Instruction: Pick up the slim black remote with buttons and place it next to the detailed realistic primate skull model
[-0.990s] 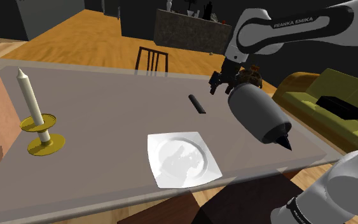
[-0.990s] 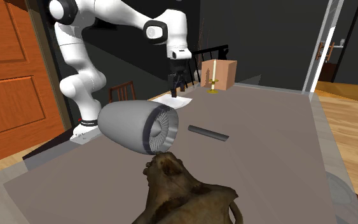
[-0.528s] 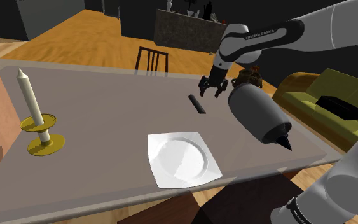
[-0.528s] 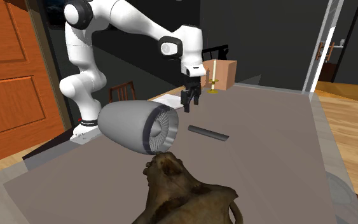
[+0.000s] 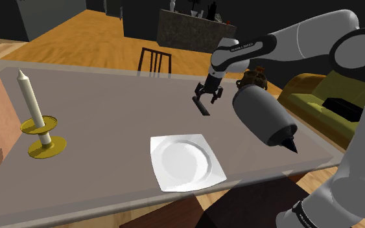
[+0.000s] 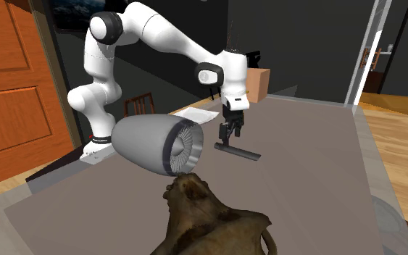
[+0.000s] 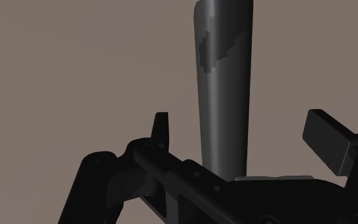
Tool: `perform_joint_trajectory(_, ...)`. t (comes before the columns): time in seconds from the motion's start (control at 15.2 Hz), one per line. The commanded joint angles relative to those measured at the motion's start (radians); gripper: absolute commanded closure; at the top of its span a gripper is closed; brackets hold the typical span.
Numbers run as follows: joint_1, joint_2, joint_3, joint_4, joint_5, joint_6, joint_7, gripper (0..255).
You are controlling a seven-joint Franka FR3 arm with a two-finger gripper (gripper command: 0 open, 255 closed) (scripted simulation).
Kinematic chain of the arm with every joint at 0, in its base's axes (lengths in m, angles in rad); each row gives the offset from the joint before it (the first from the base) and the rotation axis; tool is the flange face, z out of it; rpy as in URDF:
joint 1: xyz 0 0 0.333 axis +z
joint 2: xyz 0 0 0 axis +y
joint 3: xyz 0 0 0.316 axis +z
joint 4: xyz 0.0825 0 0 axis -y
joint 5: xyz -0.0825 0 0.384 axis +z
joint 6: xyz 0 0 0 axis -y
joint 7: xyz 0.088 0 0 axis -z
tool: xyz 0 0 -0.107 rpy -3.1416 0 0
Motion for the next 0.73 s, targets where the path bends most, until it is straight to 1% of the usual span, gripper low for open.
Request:
perform_joint_trajectory(0.0, 0.001, 0.019, 0.0, 0.0, 0.002, 0.02, 0.002, 0)
perform_joint_trajectory(0.33, 0.003, 0.052, 0.002, -0.018, 0.003, 0.07, 0.001, 0)
perform_joint_trajectory(0.66, 0.003, 0.052, 0.002, -0.018, 0.003, 0.07, 0.001, 0)
